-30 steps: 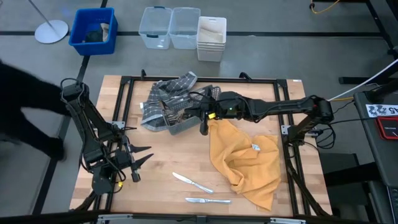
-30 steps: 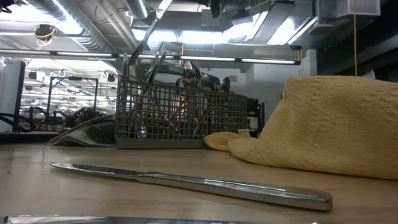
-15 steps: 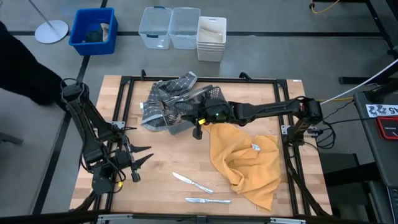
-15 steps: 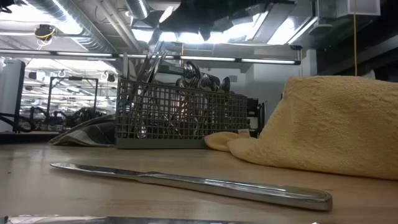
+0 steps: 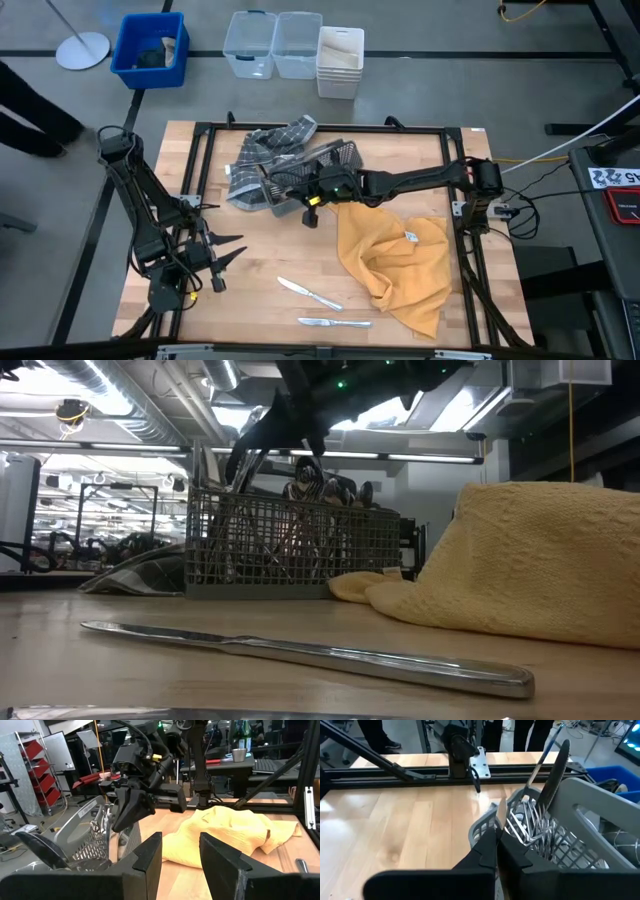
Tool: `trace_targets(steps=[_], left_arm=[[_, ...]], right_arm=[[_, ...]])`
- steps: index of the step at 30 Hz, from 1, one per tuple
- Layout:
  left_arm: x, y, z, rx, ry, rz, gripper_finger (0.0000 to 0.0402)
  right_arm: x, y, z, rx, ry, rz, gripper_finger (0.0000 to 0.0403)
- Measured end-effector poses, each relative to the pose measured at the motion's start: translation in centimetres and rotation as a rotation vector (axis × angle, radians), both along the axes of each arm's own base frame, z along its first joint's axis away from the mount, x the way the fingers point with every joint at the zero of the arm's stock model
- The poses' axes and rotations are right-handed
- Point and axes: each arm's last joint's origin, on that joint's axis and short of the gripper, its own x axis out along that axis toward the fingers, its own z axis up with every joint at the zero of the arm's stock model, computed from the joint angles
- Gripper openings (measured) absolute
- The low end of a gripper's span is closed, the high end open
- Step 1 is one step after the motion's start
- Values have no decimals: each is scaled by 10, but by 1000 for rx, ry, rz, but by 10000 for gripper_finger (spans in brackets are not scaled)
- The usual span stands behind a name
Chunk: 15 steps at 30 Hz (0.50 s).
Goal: Sort silverware
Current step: Put the silver knife into the gray silverware basket
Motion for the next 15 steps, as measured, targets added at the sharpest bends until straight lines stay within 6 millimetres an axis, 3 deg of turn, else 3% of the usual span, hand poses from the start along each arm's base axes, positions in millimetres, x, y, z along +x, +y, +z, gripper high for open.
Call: trace_targets(steps=[15], left_arm=[[0, 0, 0, -3, -1, 0, 119]], right_arm=[[2, 0, 4, -16, -43, -11, 86]])
